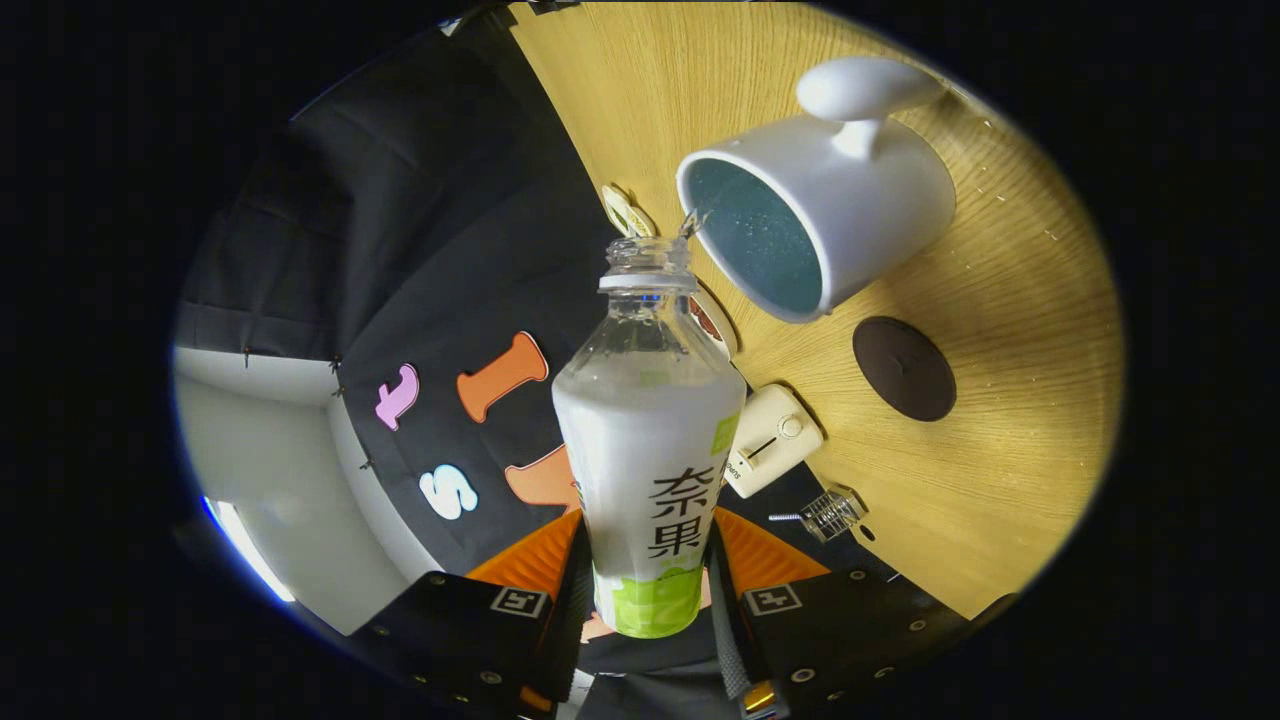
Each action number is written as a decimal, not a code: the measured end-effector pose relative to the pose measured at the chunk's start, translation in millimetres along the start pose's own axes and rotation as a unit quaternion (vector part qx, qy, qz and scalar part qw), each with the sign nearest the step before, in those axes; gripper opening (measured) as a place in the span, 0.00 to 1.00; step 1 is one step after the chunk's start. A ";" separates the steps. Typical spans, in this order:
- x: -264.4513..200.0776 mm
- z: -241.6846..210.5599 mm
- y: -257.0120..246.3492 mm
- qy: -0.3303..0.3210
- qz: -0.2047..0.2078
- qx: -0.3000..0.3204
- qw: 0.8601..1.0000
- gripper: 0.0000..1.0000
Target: Take the bottle from table, then pour the juice into the cup, finally place the bottle on the coaster
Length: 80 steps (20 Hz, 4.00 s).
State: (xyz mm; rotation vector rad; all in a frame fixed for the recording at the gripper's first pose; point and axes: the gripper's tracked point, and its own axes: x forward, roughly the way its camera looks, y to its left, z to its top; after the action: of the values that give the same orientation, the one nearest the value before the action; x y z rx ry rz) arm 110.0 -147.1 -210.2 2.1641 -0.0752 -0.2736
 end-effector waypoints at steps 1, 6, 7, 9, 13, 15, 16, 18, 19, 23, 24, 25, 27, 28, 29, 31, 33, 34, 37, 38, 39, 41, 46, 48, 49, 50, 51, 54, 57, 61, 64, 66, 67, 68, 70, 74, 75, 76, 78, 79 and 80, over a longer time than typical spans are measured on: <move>-0.2 -0.7 0.3 0.002 0.000 0.005 1.000 0.57; 0.4 1.6 1.4 -0.002 -0.002 0.029 1.000 0.57; 0.4 1.8 1.6 -0.002 -0.002 0.032 0.999 0.57; 0.9 1.7 2.8 -0.002 -0.002 0.036 0.999 0.57; 0.2 0.6 4.1 0.001 -0.003 0.045 0.999 0.57; -0.5 2.9 0.9 -0.006 -0.006 0.047 0.999 0.57; -0.7 3.3 -0.2 -0.005 -0.008 0.050 0.999 0.57; 0.7 4.3 -2.2 -0.006 -0.009 0.042 0.999 0.57; 1.2 5.2 -4.3 -0.007 -0.013 0.034 0.999 0.57; 2.3 4.2 -20.5 0.000 -0.045 -0.041 0.998 0.57; 3.4 4.8 -28.5 0.001 -0.060 -0.074 0.995 0.57; 4.4 5.9 -38.5 0.006 -0.076 -0.109 0.991 0.57; 3.1 6.7 -55.1 0.012 -0.098 -0.172 0.980 0.57; 2.9 7.1 -59.7 0.015 -0.103 -0.202 0.974 0.56; 1.9 7.4 -64.7 0.018 -0.107 -0.231 0.967 0.57; 0.3 12.3 -73.5 0.018 -0.114 -0.292 0.950 0.57; -0.4 13.7 -75.7 0.018 -0.114 -0.354 0.928 0.56; 0.2 10.5 -73.3 0.018 -0.109 -0.382 0.918 0.57; 4.0 3.3 -62.5 0.020 -0.075 -0.469 0.880 0.57; 3.8 2.6 -59.0 0.018 -0.066 -0.500 0.863 0.57; 5.6 2.2 -55.2 0.016 -0.058 -0.532 0.845 0.57; 9.9 1.0 -50.6 0.012 -0.049 -0.596 0.801 0.57; 21.3 -8.3 -46.9 0.016 -0.018 -0.730 0.683 0.57; 23.7 -8.5 -46.2 0.014 -0.013 -0.775 0.632 0.57; 24.8 -7.2 -46.2 0.010 -0.015 -0.794 0.607 0.57; 25.5 -8.1 -47.0 0.008 -0.016 -0.811 0.585 0.57; 28.3 -8.8 -49.5 0.008 -0.021 -0.827 0.561 0.57; 42.6 -8.7 -58.9 0.005 -0.039 -0.870 0.492 0.57; 49.9 -5.9 -68.7 0.005 -0.053 -0.900 0.432 0.57; 53.8 6.6 -87.4 0.016 -0.083 -0.916 0.392 0.57; 53.4 19.0 -93.2 0.018 -0.104 -0.919 0.380 0.57; 51.8 24.5 -94.2 0.020 -0.111 -0.914 0.389 0.57; 51.0 27.1 -94.5 0.021 -0.113 -0.910 0.399 0.57; 52.0 27.6 -97.2 0.024 -0.114 -0.906 0.406 0.57; 49.9 32.5 -99.6 0.025 -0.122 -0.903 0.411 0.60; 47.4 36.3 -98.9 0.024 -0.131 -0.898 0.419 0.65; 44.9 35.5 -99.2 0.026 -0.133 -0.896 0.422 0.67; 43.4 34.4 -99.2 0.027 -0.133 -0.895 0.424 0.70; 37.7 27.1 -93.5 0.026 -0.125 -0.894 0.429 0.85; 34.4 23.2 -88.6 0.023 -0.119 -0.894 0.430 0.89; 30.3 20.1 -84.5 0.020 -0.115 -0.894 0.432 0.91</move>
State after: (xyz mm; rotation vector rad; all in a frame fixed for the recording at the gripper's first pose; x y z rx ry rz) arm 130.9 -119.6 -295.5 -0.0544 0.3958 -0.2235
